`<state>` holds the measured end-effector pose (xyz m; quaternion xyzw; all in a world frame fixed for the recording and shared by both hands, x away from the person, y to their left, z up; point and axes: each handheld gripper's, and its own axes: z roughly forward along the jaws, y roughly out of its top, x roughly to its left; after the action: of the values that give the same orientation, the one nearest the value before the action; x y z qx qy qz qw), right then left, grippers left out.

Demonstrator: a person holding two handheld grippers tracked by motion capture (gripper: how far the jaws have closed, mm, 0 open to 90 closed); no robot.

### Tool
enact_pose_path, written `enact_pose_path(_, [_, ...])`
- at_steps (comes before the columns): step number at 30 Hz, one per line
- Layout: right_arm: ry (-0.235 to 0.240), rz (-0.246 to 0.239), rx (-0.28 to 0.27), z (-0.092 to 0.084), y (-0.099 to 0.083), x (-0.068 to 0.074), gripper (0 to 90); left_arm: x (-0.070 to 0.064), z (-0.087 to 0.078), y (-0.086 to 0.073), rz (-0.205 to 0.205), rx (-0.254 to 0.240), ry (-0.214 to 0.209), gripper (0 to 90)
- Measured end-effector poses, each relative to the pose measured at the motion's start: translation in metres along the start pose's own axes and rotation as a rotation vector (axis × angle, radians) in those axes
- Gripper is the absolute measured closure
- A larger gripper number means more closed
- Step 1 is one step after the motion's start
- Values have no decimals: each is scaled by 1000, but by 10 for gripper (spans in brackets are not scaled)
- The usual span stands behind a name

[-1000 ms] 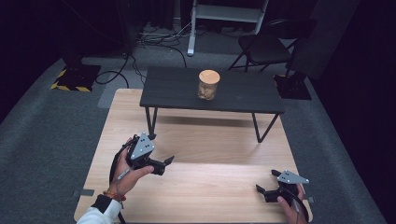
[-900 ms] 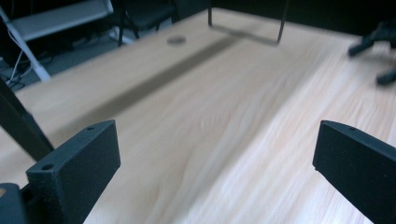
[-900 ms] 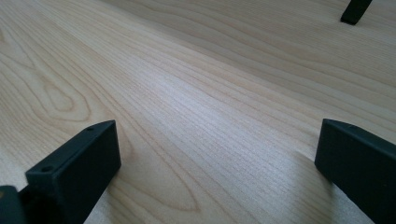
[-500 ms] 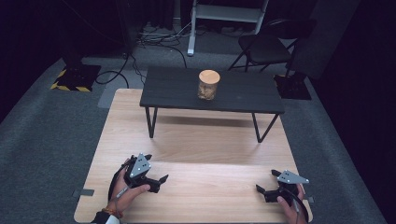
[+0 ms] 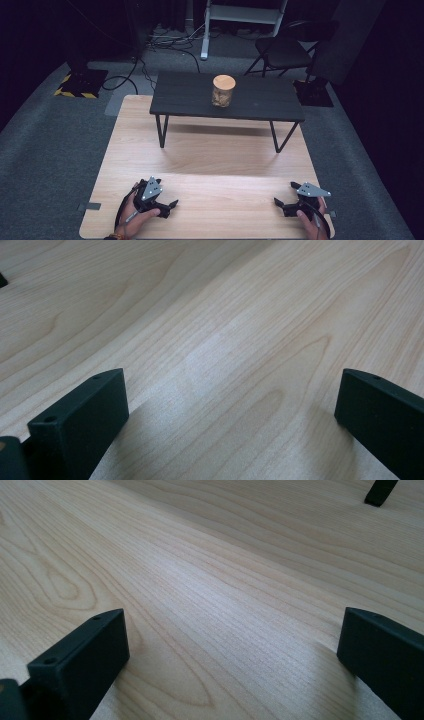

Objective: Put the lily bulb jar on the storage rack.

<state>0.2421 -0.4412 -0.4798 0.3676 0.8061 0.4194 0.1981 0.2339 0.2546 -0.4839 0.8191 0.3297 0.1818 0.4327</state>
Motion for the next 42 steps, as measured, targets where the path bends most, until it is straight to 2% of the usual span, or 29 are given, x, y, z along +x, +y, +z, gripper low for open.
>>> enact_pose_path(2, [0, 0, 0, 0, 0, 0, 0, 1, 1, 2, 2, 8, -5, 6])
enact_pose_path(6, [0, 0, 0, 0, 0, 0, 0, 2, 2, -3, -5, -9, -10, 5])
enact_pose_path(42, [-10, 6, 0, 0, 0, 2, 0, 1, 2, -3, -9, -9, -1, 5])
